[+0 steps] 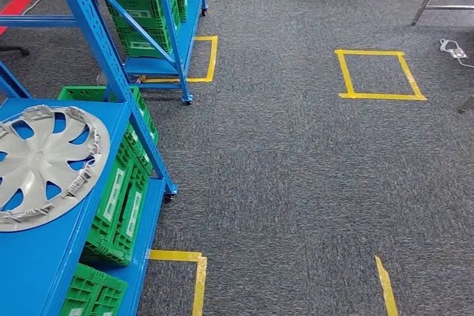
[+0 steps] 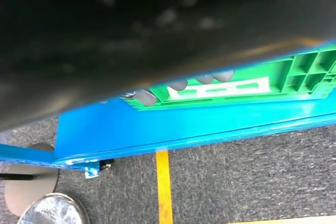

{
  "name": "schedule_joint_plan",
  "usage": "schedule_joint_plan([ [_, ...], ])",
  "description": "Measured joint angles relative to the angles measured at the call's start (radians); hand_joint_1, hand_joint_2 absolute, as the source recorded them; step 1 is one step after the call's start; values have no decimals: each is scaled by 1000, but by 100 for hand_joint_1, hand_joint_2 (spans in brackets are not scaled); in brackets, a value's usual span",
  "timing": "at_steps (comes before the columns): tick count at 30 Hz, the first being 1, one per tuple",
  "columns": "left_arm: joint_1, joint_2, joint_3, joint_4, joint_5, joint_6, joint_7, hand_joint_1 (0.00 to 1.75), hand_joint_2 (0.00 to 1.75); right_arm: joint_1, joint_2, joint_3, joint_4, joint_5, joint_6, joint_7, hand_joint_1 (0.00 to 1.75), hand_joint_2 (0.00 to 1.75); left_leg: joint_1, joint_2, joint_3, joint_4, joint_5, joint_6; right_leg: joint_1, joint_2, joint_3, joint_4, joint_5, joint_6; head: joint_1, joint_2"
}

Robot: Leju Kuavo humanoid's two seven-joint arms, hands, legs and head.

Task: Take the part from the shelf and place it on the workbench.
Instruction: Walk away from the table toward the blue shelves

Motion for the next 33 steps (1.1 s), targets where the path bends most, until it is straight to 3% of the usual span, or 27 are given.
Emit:
schedule_joint_plan([
  [6, -15, 1, 39, 3, -65, -21, -32, 0, 0, 1, 3, -9, -7, 8, 8, 3, 0, 0, -1, 0, 0, 2, -2, 3, -1, -1, 0, -2, 1, 3, 0, 0],
  [9, -22, 4, 62, 6, -88, -27, -45, 0, 0, 0, 9, -15, -10, 15, 9, 4, 0, 0, -4, -4, -2, -2, -7, 17, -6, -3, 11, 2, 11, 16, -1, 0],
  [11, -26, 4, 74, 7, -96, -28, -50, 0, 0, -1, 12, -17, -12, 17, 9, 4, 0, 0, 0, -12, 9, -20, -9, 31, -9, 22, 5, 30, 8, 25, 0, 0],
  [12, -29, 4, 78, 8, -100, -29, -52, 0, 0, -1, 12, -19, -14, 18, 9, 4, 0, 0, 3, -16, 17, -27, -11, 38, -11, 47, -14, 60, -5, 26, 1, 0],
  [14, -37, 4, 86, 9, -110, -31, -56, 0, 0, 1, 13, -23, -15, 19, 10, 4, 0, 0, 5, -26, 27, -31, -13, 44, -12, 94, -83, 170, -57, 24, 4, 0],
  [16, -42, 4, 93, 10, -118, -33, -58, 0, 0, 8, 13, -24, -16, 19, 10, 4, 0, 0, 4, -39, 34, -31, -18, 43, -11, 106, -156, 273, -87, 28, 8, 0],
  [17, -43, 4, 97, 11, -121, -33, -59, 0, 0, 11, 13, -25, -16, 19, 10, 4, 0, 0, 5, -45, 41, -30, -22, 39, -12, 106, -174, 284, -76, 29, 8, 0],
  [18, -43, 4, 102, 13, -123, -33, -59, 0, 0, 13, 14, -26, -16, 20, 10, 4, 0, 0, 7, -51, 51, -30, -27, 33, -13, 106, -173, 258, -43, 28, 8, 0],
  [20, -43, 4, 109, 15, -126, -33, -60, 0, 0, 14, 14, -29, -17, 20, 11, 4, 0, 0, 11, -58, 73, -28, -42, 18, -17, 107, -135, 144, 40, 29, 9, 0],
  [21, -45, 4, 112, 15, -128, -33, -60, 0, 0, 14, 14, -31, -17, 21, 11, 4, 0, 0, 12, -60, 81, -26, -50, 9, -16, 108, -117, 90, 59, 27, 11, 0],
  [22, -46, 5, 114, 16, -129, -33, -60, 0, 0, 12, 15, -32, -17, 21, 12, 4, 0, 0, 12, -61, 84, -25, -57, 2, -15, 109, -105, 59, 65, 21, 13, 0],
  [25, -53, 7, 122, 16, -132, -33, -61, 0, 0, 15, 16, -33, -19, 24, 13, 4, 0, 0, 13, -63, 81, -8, -57, -15, -11, 111, -86, 43, 49, -7, 9, 0],
  [27, -55, 8, 126, 17, -132, -33, -61, 0, 0, 19, 16, -35, -21, 25, 13, 4, 0, 0, 15, -62, 39, 75, -31, -25, -12, 109, -62, 33, 39, -18, 4, 0],
  [29, -57, 8, 129, 17, -133, -33, -62, 0, 0, 17, 16, -37, -22, 26, 13, 4, 0, 0, 16, -60, -52, 207, -35, -33, -11, 108, -31, 20, 24, -26, 0, 0],
  [31, -58, 7, 132, 18, -133, -34, -62, 0, 0, 17, 16, -38, -22, 27, 13, 4, 0, 0, 16, -60, -136, 286, -103, -34, -9, 109, 1, 12, 6, -28, 0, 0],
  [32, -58, 7, 133, 18, -133, -34, -62, 0, 0, 18, 16, -39, -22, 27, 13, 4, 0, 0, 16, -60, -160, 289, -135, -31, -8, 110, 19, 9, -4, -27, -1, 0],
  [33, -58, 7, 134, 19, -134, -33, -62, 0, 0, 18, 16, -40, -23, 27, 13, 4, 0, 0, 15, -60, -173, 270, -149, -26, -7, 111, 38, 8, -15, -27, 0, 0],
])
